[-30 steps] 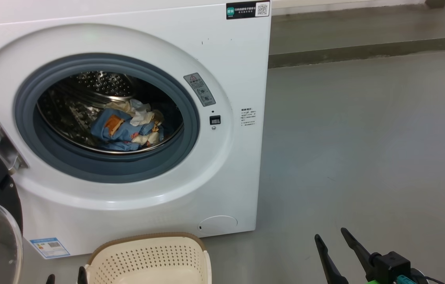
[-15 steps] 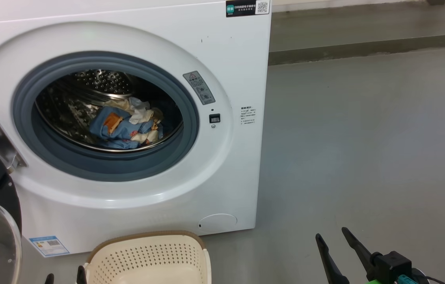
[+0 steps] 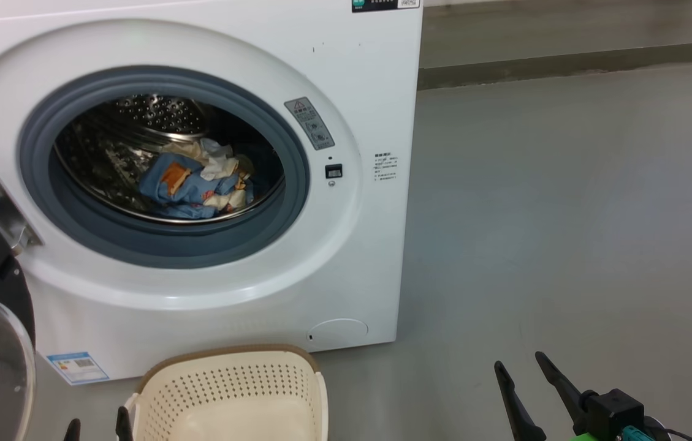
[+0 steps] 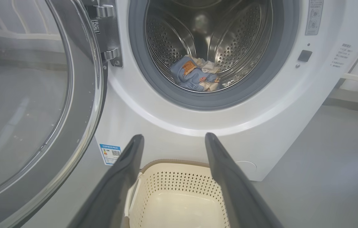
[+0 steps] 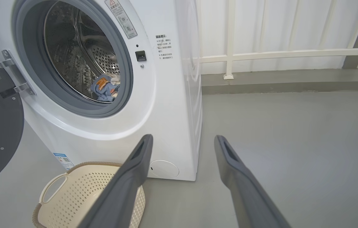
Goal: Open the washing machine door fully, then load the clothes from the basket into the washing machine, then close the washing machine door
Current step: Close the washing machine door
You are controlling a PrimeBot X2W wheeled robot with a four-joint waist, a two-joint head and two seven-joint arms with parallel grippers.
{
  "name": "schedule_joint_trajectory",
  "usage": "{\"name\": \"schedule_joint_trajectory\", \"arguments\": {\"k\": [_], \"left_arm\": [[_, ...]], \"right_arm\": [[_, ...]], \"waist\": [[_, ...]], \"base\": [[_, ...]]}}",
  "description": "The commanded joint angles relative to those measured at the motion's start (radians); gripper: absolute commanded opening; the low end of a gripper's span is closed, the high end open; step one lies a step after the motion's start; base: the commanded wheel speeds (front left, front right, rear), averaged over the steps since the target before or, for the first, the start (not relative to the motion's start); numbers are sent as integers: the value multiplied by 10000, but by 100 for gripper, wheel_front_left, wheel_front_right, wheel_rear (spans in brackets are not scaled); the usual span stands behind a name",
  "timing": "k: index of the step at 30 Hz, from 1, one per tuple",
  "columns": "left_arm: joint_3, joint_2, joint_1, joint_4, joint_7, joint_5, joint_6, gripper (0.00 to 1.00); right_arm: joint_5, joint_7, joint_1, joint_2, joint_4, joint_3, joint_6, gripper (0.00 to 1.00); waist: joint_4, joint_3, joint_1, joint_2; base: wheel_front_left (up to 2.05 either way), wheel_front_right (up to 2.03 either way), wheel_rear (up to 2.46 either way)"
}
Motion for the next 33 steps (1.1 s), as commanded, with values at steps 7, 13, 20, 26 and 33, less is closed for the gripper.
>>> {"name": "schedule_joint_trajectory", "arguments": {"k": [7, 13, 20, 26, 33], "left_arm": [[374, 48, -516, -254, -65, 104, 32, 100], [399, 48, -530, -244, -65, 109, 7, 100], [389, 47, -532, -258, -65, 96, 6, 100], [380, 47, -558, -229, -65, 93, -1, 100], [322, 47, -567, -208, -65, 114, -8, 100]], "right_arm": [[3, -49, -418, 34, -276, 244, 62, 100], [2, -49, -424, 43, -271, 239, 62, 100], [4, -49, -436, 54, -253, 239, 62, 100], [3, -49, -461, 61, -240, 230, 62, 100], [7, -49, -407, 68, -265, 127, 62, 100]], "waist": [[15, 38, -1, 0], [16, 51, -1, 0], [11, 73, -1, 0], [15, 69, -1, 0], [173, 48, -1, 0]], "base": [[-164, 164, 0], [-102, 102, 0], [-22, 22, 0], [0, 0, 0], [0, 0, 0]]}}
